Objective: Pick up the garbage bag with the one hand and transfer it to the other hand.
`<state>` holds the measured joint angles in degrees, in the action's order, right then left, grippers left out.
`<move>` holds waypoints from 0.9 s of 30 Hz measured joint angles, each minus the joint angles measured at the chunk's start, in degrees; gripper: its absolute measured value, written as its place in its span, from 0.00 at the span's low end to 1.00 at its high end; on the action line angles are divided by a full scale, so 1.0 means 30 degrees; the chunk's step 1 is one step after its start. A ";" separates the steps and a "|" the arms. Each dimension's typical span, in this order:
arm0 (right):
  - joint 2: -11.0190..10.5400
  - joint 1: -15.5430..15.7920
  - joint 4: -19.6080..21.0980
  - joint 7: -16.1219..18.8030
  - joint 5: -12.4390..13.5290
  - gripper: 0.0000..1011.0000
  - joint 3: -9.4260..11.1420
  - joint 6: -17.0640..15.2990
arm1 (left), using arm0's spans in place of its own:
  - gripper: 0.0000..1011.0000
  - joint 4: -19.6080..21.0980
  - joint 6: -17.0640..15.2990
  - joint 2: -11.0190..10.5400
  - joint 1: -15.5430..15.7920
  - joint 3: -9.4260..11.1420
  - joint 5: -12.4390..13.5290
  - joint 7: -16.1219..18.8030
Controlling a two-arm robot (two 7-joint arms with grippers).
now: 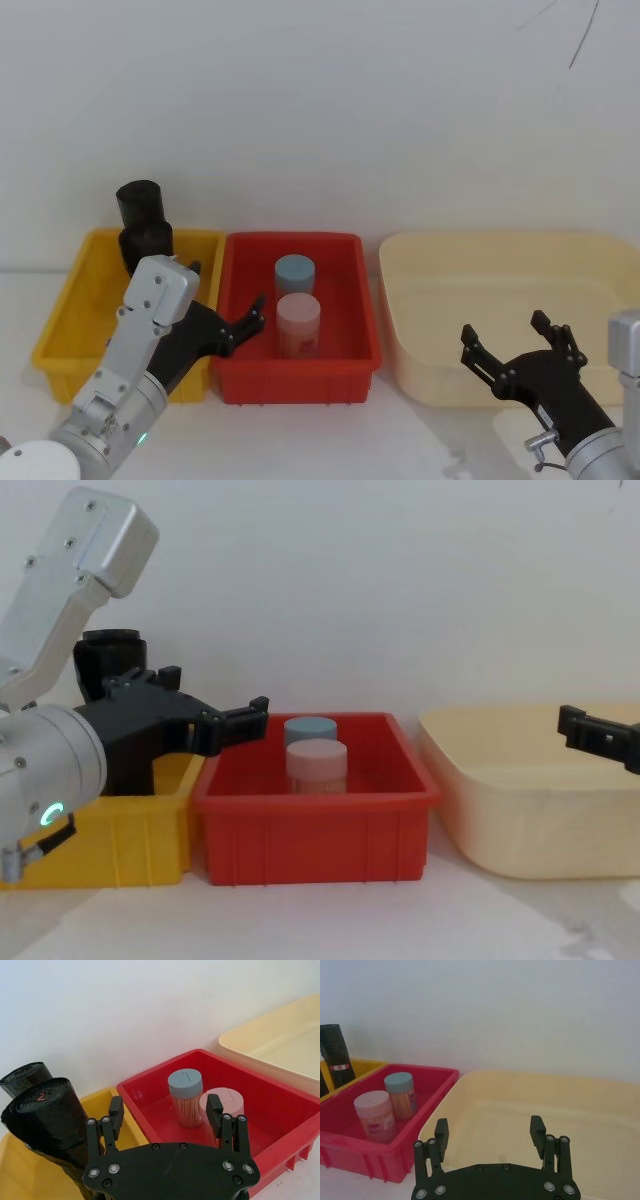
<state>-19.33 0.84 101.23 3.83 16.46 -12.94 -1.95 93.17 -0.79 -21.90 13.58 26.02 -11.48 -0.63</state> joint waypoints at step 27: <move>-0.0001 -0.0001 0.0000 -0.0001 0.0001 0.99 -0.0001 -0.0001 | 0.99 0.0000 -0.0002 0.0001 0.0000 0.0001 0.0000 0.0000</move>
<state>-19.34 0.84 101.23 3.83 16.46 -12.94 -1.95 93.17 -0.80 -21.89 13.58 26.02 -11.48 -0.63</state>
